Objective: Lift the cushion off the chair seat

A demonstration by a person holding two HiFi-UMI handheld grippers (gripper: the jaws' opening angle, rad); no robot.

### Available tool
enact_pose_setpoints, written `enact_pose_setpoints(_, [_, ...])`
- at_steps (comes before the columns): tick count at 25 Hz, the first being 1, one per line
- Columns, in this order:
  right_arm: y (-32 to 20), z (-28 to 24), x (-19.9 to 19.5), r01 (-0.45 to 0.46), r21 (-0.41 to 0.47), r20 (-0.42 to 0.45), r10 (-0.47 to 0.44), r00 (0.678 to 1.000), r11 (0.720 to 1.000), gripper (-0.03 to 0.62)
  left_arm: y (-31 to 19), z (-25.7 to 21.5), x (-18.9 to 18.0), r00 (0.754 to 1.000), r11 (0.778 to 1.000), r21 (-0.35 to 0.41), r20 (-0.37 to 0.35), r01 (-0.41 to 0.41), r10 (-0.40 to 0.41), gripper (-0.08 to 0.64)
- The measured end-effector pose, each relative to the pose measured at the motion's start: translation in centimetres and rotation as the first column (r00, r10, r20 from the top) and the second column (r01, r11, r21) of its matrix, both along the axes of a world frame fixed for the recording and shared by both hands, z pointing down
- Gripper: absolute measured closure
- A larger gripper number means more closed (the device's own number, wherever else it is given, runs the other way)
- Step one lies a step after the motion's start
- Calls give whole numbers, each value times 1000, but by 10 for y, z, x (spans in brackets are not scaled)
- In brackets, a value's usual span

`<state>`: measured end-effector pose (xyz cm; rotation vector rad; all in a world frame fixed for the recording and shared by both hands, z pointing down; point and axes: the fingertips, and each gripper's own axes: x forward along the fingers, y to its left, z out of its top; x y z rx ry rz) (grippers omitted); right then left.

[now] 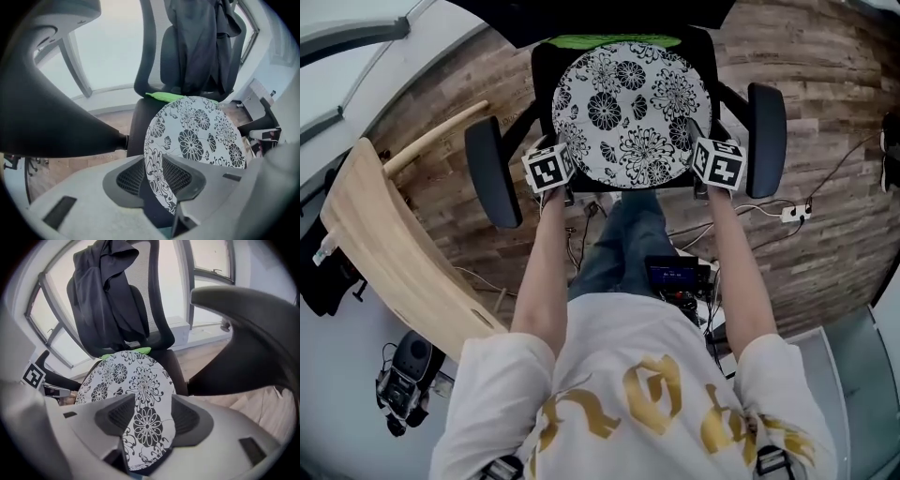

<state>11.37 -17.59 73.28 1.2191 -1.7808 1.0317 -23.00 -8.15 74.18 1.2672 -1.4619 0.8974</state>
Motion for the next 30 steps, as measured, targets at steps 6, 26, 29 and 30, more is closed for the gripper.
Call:
enact_pose_setpoints(6, [-10,26,4,11,-26,-58,-13,998,1000,367,6,24,3,1000,997,-73,-1,-19,19,439])
enact_pose_setpoints(26, [-35,73,16,151,-31,-257,-154,954,988,362,3,60,-8,991,985,-147,93,-85,99,423])
enact_pose_setpoints(29, [-35,69,10,169,-35,-242,-172,955,985,451,0,59,0,979,970,-175,83,-168,185,494])
enact_pose_setpoints(30, [-35,67,11,163,-30,-239,-166,957,986,541,-1,59,4,971,961,-186,83,-204,222,511])
